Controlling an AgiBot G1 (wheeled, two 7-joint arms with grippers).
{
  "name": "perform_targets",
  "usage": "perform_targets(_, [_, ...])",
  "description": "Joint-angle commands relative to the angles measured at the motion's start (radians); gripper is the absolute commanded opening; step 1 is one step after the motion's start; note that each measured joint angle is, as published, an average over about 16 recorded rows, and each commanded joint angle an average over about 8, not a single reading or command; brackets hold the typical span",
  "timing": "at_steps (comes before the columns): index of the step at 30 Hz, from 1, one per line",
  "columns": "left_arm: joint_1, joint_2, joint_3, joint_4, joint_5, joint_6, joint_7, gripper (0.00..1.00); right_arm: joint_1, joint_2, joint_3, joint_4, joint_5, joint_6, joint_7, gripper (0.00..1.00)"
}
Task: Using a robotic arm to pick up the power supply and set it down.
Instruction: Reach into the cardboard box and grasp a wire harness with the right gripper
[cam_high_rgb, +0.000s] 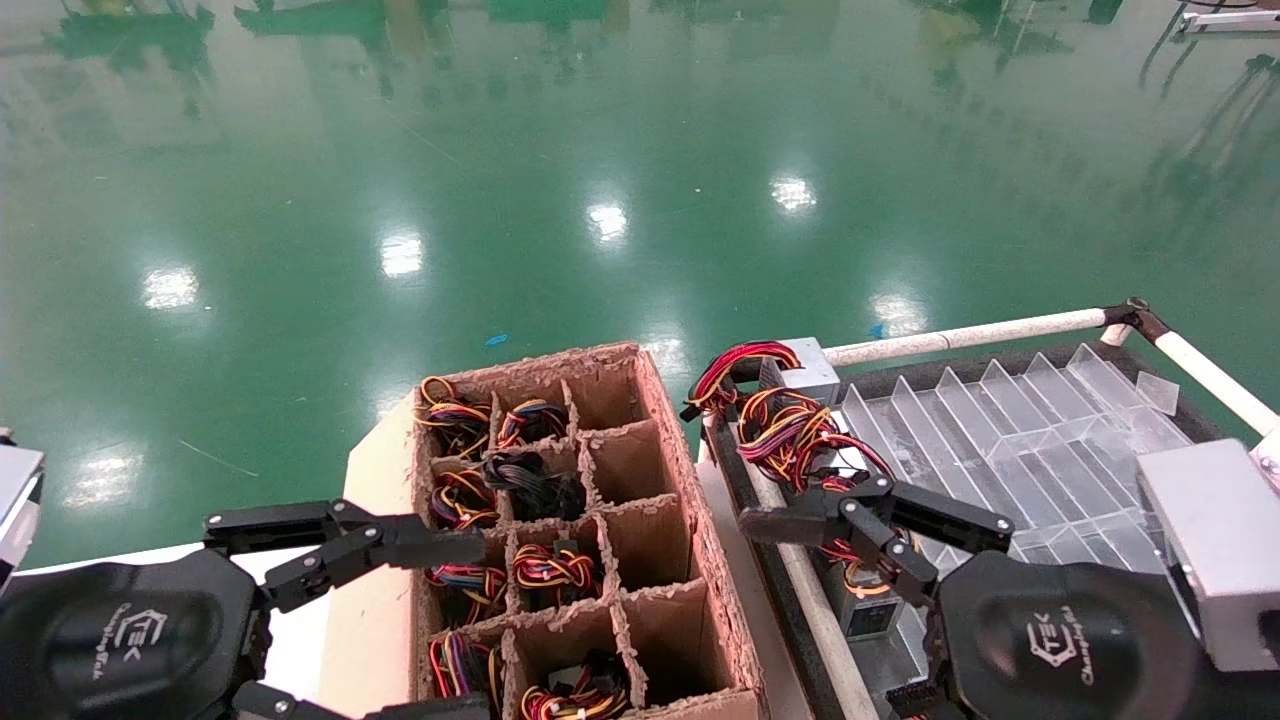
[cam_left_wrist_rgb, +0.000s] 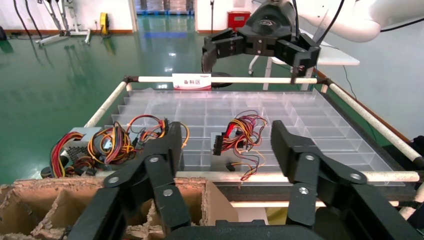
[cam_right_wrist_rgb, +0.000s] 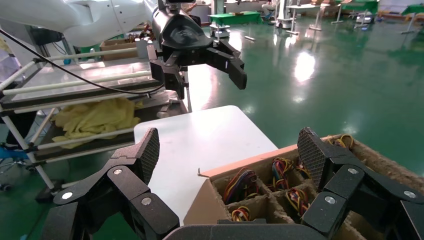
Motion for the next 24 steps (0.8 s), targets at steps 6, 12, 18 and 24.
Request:
perform_targets(6, [0.0,0.0,0.0,0.0,0.0,0.0,0.0,0.0,0.086,-0.078,-0.063,-0.059,-0.13,0.028,-0.012,1.0])
perform_targets(12, [0.0,0.0,0.0,0.0,0.0,0.0,0.0,0.0,0.216,-0.206,-0.159,-0.189,-0.303,0.037,-0.042,1.0])
perform_targets(18, [0.0,0.0,0.001,0.0,0.0,0.0,0.0,0.0,0.33,-0.34,-0.238,-0.376,-0.449,0.054,-0.129,1.0])
perform_targets(24, [0.0,0.0,0.001,0.0,0.0,0.0,0.0,0.0,0.406,-0.462,-0.273,-0.589,-0.517,0.085,-0.265,0.43])
